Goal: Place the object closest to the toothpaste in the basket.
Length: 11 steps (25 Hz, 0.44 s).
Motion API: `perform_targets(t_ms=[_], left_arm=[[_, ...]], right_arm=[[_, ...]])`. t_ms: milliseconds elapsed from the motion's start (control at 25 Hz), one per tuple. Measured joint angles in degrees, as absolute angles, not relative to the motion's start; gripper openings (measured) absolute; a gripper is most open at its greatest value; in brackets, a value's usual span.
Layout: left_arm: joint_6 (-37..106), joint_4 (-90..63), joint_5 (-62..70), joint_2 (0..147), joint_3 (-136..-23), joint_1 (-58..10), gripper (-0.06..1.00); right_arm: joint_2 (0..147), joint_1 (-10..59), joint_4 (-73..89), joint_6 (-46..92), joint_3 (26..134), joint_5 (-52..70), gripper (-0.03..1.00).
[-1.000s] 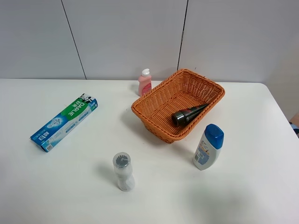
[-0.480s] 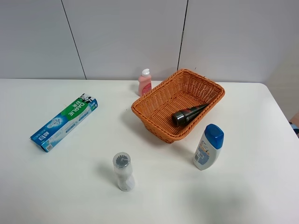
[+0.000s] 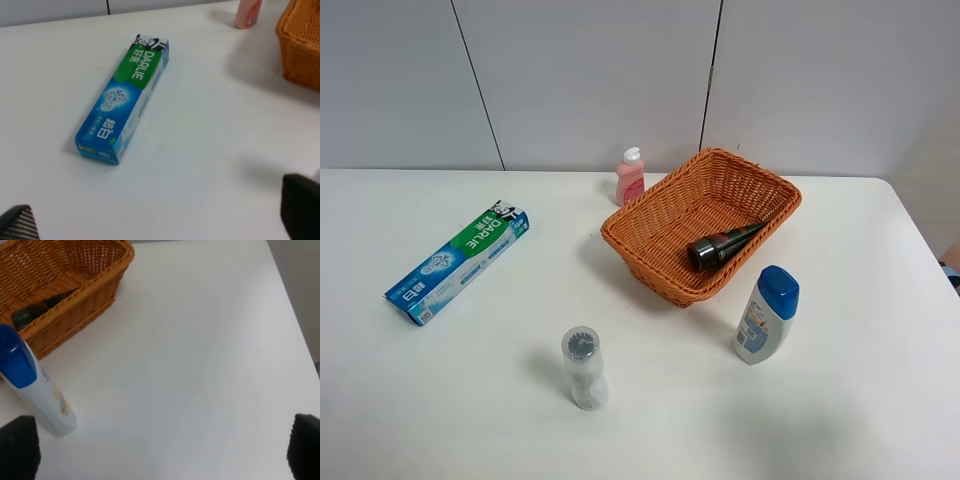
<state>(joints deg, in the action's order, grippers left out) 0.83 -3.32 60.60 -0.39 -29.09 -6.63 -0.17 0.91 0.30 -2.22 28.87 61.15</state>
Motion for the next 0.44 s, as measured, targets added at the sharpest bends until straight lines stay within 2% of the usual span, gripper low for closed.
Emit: perform_targets(t_ms=[440], left_arm=[[0.8,-3.1,60.6,-0.4,-29.1,-6.6,0.97]], right_arm=[[-0.2,0.9,0.3,-2.2,28.9,61.2,0.99]])
